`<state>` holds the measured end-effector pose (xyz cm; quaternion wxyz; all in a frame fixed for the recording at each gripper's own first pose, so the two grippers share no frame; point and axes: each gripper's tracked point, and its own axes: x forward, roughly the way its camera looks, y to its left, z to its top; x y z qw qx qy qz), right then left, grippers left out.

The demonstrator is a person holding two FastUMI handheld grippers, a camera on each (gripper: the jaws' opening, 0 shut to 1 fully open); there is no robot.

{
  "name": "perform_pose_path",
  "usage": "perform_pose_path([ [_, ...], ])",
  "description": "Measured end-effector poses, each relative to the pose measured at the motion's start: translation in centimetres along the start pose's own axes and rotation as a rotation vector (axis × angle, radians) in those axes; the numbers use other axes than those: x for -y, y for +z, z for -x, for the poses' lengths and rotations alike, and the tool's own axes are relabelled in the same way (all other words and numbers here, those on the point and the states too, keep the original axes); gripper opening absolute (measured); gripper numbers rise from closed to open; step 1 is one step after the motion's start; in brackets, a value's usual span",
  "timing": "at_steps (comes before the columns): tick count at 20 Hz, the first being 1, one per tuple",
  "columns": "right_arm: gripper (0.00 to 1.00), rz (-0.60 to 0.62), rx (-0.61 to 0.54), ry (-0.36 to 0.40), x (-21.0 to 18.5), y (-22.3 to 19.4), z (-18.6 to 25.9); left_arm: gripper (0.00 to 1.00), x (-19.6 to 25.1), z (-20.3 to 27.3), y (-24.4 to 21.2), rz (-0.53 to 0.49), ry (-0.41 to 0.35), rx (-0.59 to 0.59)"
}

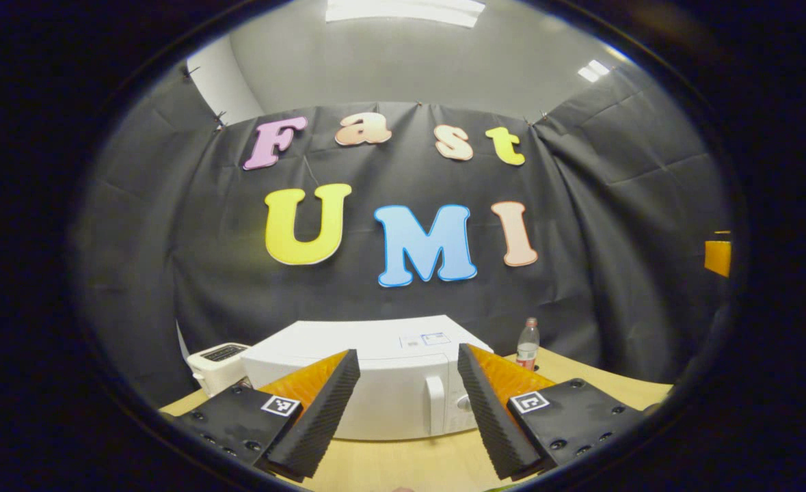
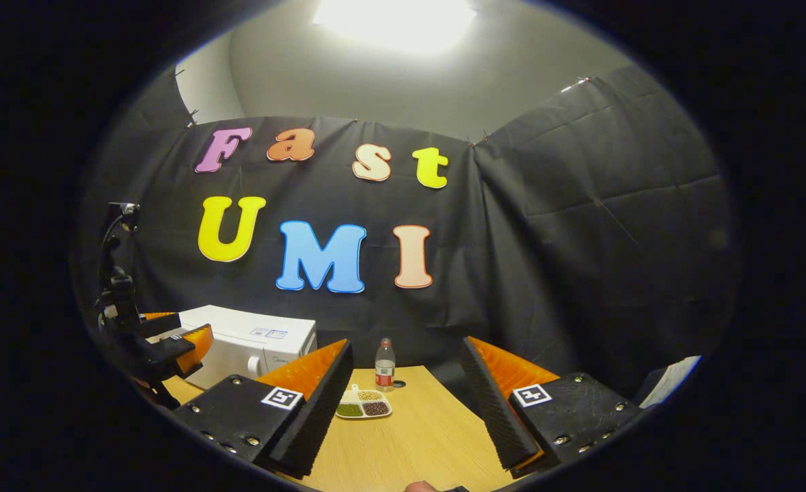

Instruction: Open the microwave oven with the left hand, put the food in, and close the microwave oven.

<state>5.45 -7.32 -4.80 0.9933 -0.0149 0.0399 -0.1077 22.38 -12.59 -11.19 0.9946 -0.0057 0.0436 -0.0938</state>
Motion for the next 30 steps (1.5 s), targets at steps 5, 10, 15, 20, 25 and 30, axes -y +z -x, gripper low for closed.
perform_pose_path([
  [5,0.96,0.046,-0.035,-0.063,0.8,-1.1,-0.1,0.96,2.1,-3.8,-4.5,0.023,-0.058,-0.072],
  [10,0.96,0.030,-0.066,-0.137,2.0,-1.6,0.2,0.96,3.4,-7.8,-8.5,-0.003,-0.088,-0.141],
  [15,0.96,0.033,-0.090,-0.191,3.0,-2.4,0.4,0.96,3.8,-11.0,-11.7,-0.010,-0.091,-0.197],
  [20,0.96,0.032,-0.105,-0.230,4.1,-2.6,0.6,0.82,4.4,-12.8,-14.2,-0.011,-0.092,-0.252],
  [25,0.96,0.034,-0.113,-0.249,5.1,-2.7,0.8,0.51,4.0,-13.1,-14.5,-0.012,-0.066,-0.264],
  [30,0.96,0.039,-0.111,-0.246,5.6,-2.4,1.5,0.34,4.2,-12.9,-14.8,0.029,-0.081,-0.281],
])
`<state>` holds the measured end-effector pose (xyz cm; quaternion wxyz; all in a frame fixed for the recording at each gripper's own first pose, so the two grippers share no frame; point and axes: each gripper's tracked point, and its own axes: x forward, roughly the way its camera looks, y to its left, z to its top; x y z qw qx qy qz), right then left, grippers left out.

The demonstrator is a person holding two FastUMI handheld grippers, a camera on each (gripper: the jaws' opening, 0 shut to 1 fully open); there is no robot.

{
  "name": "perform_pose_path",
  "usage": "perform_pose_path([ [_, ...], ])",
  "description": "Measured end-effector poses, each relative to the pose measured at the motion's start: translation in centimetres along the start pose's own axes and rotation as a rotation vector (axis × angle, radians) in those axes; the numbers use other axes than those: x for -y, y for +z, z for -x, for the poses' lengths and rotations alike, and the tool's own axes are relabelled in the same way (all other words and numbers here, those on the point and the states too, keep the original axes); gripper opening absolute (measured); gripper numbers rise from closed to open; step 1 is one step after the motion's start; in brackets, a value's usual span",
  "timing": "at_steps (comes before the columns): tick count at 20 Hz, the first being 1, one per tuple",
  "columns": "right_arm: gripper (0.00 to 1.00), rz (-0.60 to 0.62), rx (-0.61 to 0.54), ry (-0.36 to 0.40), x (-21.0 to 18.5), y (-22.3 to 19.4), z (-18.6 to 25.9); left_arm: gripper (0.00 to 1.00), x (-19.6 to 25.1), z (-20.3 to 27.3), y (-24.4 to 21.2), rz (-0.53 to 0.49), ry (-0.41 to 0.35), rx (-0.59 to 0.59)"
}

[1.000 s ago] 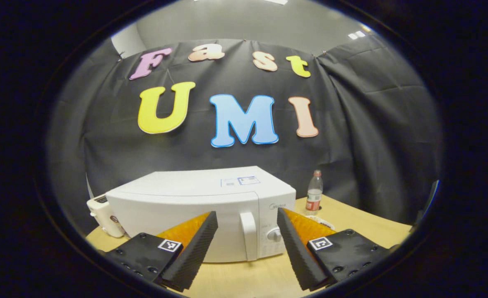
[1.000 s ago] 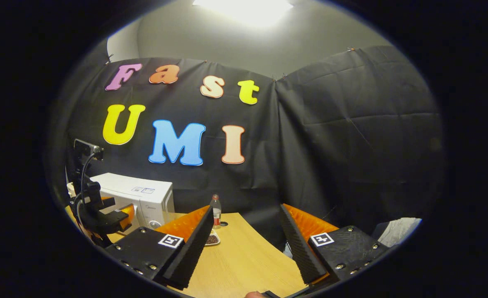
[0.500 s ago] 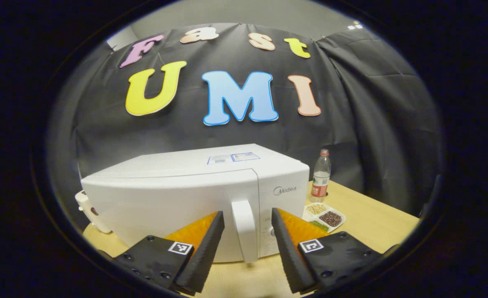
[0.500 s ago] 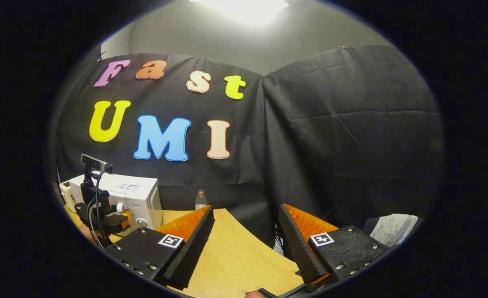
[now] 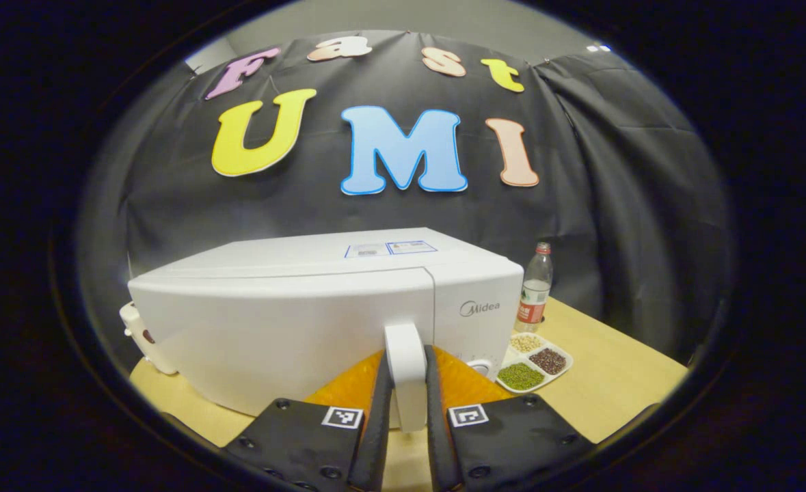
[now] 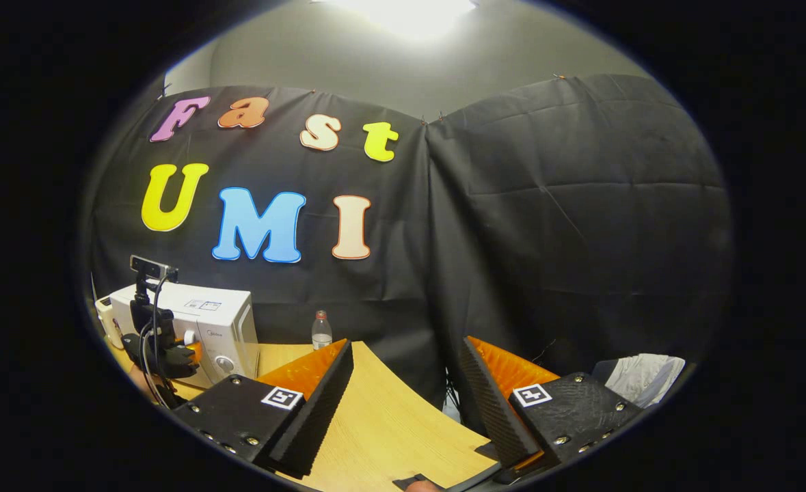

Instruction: Open the microwave oven with the left hand, put the food in, and close the microwave oven.

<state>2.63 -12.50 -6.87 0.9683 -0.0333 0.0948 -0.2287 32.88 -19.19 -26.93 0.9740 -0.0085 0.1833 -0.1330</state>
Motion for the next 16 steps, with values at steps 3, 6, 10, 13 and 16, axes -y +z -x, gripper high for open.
perform_pose_path([
  [3,0.96,0.008,0.006,0.009,0.4,0.1,0.4,0.19,-0.2,0.0,0.2,-0.013,0.013,0.001],
  [6,0.96,0.003,0.014,0.017,1.0,0.4,0.6,0.14,-0.1,0.3,0.1,-0.012,0.012,-0.019],
  [10,0.96,0.001,0.019,0.027,1.7,0.5,0.7,0.11,-0.3,0.3,0.3,-0.008,0.026,-0.020],
  [13,0.96,0.010,0.020,0.038,2.3,0.5,0.7,0.11,-0.3,0.4,0.5,-0.005,0.044,-0.023],
  [16,0.96,-0.053,0.018,0.074,2.2,1.4,0.8,0.11,0.0,2.9,-0.8,0.005,0.047,-0.036],
])
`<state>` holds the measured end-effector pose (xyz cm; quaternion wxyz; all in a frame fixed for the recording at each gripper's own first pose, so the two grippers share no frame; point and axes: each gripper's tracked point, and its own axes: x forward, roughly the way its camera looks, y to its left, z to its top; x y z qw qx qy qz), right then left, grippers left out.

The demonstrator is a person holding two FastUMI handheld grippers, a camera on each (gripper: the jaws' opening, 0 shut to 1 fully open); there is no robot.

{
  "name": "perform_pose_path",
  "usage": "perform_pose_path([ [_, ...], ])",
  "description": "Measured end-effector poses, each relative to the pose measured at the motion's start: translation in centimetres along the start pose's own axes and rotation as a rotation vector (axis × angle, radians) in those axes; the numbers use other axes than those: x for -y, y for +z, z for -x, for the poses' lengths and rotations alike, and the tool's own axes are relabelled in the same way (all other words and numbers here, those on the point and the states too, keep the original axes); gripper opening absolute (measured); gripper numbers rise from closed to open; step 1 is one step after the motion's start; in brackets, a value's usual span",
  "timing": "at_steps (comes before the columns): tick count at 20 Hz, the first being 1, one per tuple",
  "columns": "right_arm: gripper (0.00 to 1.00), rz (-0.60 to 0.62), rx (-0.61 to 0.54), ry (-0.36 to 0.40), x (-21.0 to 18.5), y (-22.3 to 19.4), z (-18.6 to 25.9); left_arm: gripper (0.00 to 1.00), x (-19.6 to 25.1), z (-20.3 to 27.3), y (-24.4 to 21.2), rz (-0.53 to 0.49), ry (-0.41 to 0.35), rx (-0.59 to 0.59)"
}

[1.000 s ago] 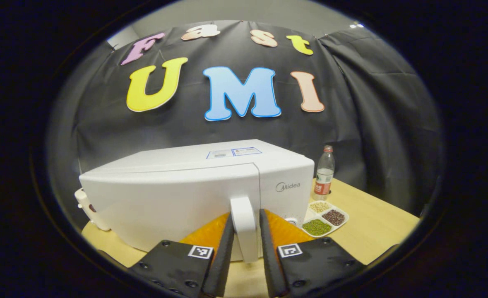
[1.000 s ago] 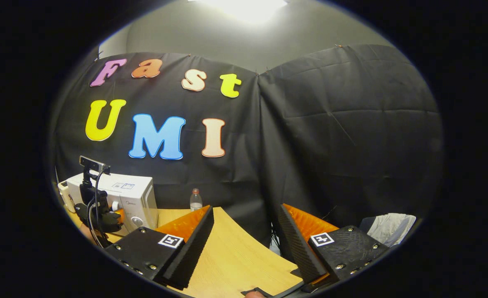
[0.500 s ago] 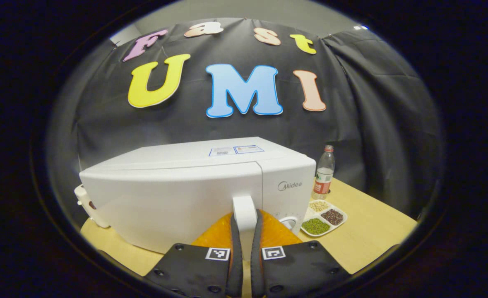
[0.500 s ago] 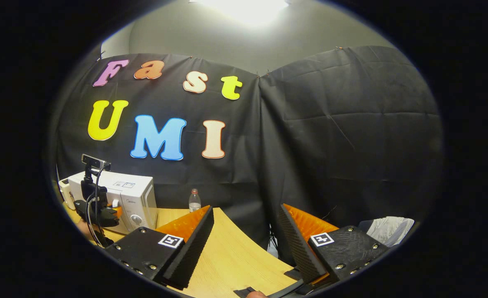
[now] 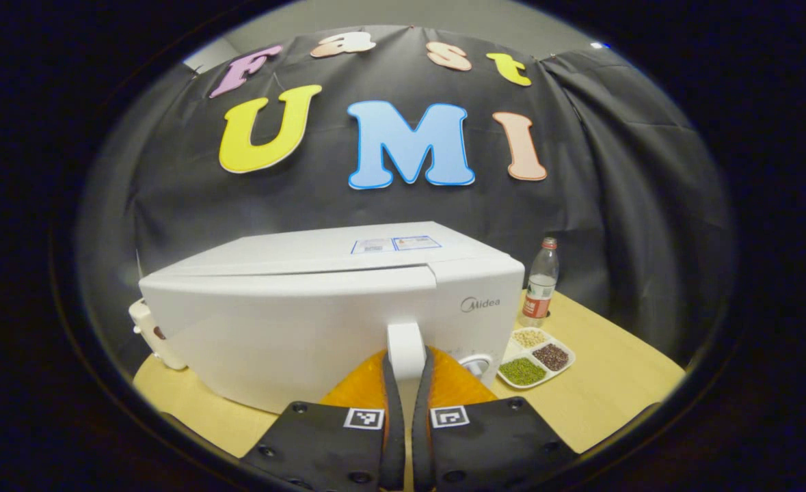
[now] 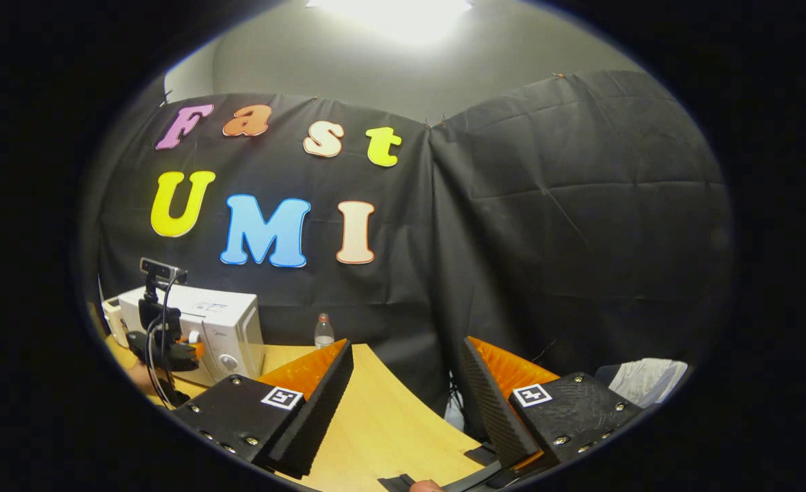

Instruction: Open the microwave oven with the left hand, put the food in, and close the microwave oven.

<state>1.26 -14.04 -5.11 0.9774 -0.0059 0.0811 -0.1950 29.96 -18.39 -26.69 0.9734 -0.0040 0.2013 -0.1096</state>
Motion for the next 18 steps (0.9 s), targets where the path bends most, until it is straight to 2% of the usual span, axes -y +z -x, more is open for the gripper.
perform_pose_path([
  [1,0.96,-0.016,0.009,0.004,0.2,0.1,-0.2,0.11,0.0,1.1,0.5,-0.025,-0.001,0.045],
  [2,0.96,-0.020,0.016,0.013,0.1,0.1,-0.4,0.14,-0.1,2.2,0.1,-0.042,-0.001,0.033],
  [3,0.96,-0.017,0.019,0.025,-0.2,-0.1,-0.6,0.11,-0.3,3.0,-0.1,-0.041,-0.006,0.045],
  [9,0.96,-0.030,0.017,0.139,-2.0,-1.0,0.0,0.10,-1.5,7.6,-1.4,-0.037,0.010,0.022],
  [13,0.96,-0.043,0.028,0.221,-2.8,-1.1,0.7,0.11,-2.8,11.2,-2.5,-0.056,0.049,0.007],
  [14,0.96,-0.047,0.027,0.243,-3.0,-1.1,0.9,0.14,-3.3,12.2,-2.7,-0.057,0.061,0.002],
  [15,0.96,-0.051,0.025,0.264,-3.2,-1.4,1.1,0.10,-3.7,13.2,-3.0,-0.058,0.074,0.000],
  [18,0.96,-0.059,0.016,0.332,-4.1,-1.7,1.8,0.11,-5.4,15.8,-3.9,-0.073,0.125,-0.016],
])
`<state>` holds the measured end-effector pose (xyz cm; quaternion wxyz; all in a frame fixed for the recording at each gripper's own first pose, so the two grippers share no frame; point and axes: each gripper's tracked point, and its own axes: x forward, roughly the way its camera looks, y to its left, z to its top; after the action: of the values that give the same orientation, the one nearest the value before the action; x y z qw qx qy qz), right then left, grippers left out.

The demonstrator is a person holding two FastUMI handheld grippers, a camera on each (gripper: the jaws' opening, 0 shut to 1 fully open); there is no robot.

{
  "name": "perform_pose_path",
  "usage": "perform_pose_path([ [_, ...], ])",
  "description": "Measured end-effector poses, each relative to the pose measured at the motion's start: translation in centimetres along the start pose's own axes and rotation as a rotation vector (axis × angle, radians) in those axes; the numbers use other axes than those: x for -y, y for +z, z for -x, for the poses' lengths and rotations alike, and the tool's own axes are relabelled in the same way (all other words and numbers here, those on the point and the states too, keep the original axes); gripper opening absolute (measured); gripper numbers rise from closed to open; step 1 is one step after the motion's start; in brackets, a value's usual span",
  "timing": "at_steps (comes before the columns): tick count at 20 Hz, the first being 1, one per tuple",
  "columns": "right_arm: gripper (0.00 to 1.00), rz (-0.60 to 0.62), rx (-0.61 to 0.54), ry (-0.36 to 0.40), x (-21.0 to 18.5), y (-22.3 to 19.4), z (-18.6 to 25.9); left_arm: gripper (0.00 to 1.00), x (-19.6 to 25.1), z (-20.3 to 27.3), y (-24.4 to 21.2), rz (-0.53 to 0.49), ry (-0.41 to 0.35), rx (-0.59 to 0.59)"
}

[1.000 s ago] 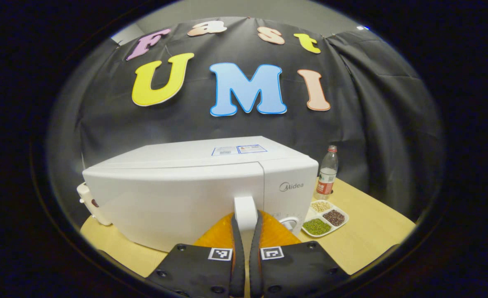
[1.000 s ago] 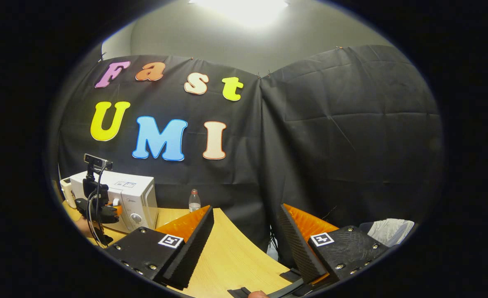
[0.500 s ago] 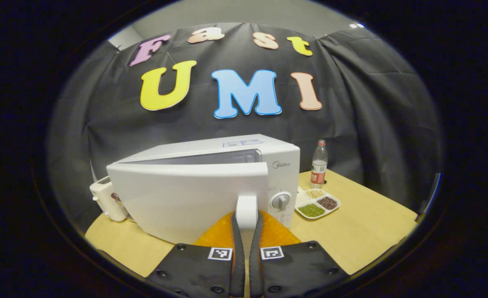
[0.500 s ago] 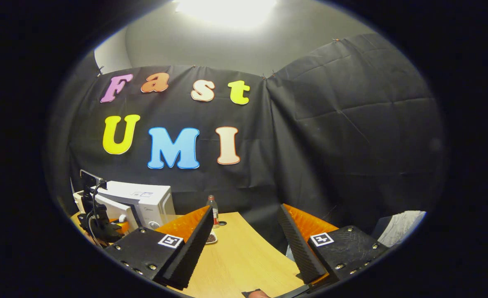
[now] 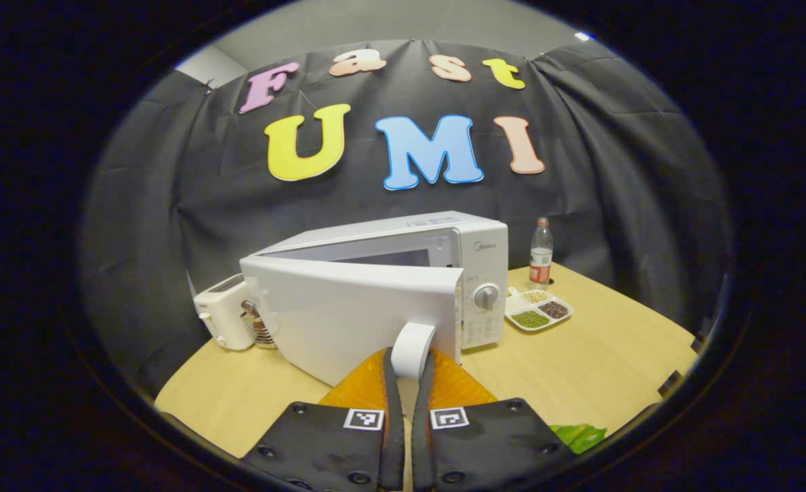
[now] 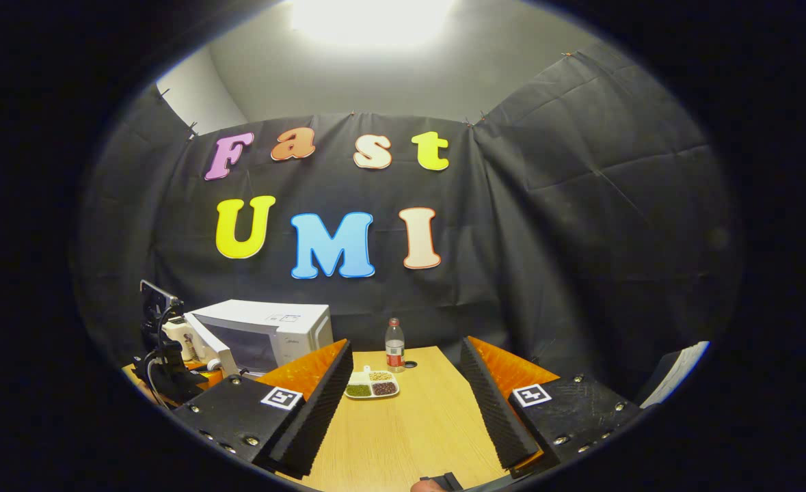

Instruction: Open the microwave oven with the left hand, put the food in, and close the microwave oven.

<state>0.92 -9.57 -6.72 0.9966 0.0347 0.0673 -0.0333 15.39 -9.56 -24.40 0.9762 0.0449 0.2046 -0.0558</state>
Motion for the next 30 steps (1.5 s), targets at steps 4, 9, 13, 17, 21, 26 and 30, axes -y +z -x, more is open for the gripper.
perform_pose_path([
  [4,0.96,0.001,-0.008,0.064,-2.0,-0.5,0.0,0.10,-2.8,3.0,-1.3,-0.004,0.041,-0.013],
  [9,0.96,-0.003,-0.012,0.122,-6.5,-0.6,0.0,0.11,-5.9,5.6,-2.6,0.001,0.041,-0.017],
  [13,0.96,-0.003,-0.003,0.134,-10.6,-0.1,0.2,0.11,-8.4,7.2,-3.6,0.012,0.002,-0.017],
  [17,0.96,0.008,-0.019,0.150,-15.0,-0.6,0.1,0.11,-10.9,8.4,-4.4,0.013,-0.038,-0.015],
  [21,0.96,0.013,-0.010,0.155,-18.7,-0.5,0.0,0.10,-13.2,9.3,-5.0,0.011,-0.079,-0.013],
  [26,0.96,0.003,-0.005,0.145,-22.5,-0.8,-0.2,0.10,-15.8,10.2,-5.9,0.029,-0.134,-0.018],
  [30,0.96,-0.007,-0.009,0.137,-25.0,-1.3,-0.2,0.11,-18.6,10.8,-6.5,0.012,-0.148,-0.012],
])
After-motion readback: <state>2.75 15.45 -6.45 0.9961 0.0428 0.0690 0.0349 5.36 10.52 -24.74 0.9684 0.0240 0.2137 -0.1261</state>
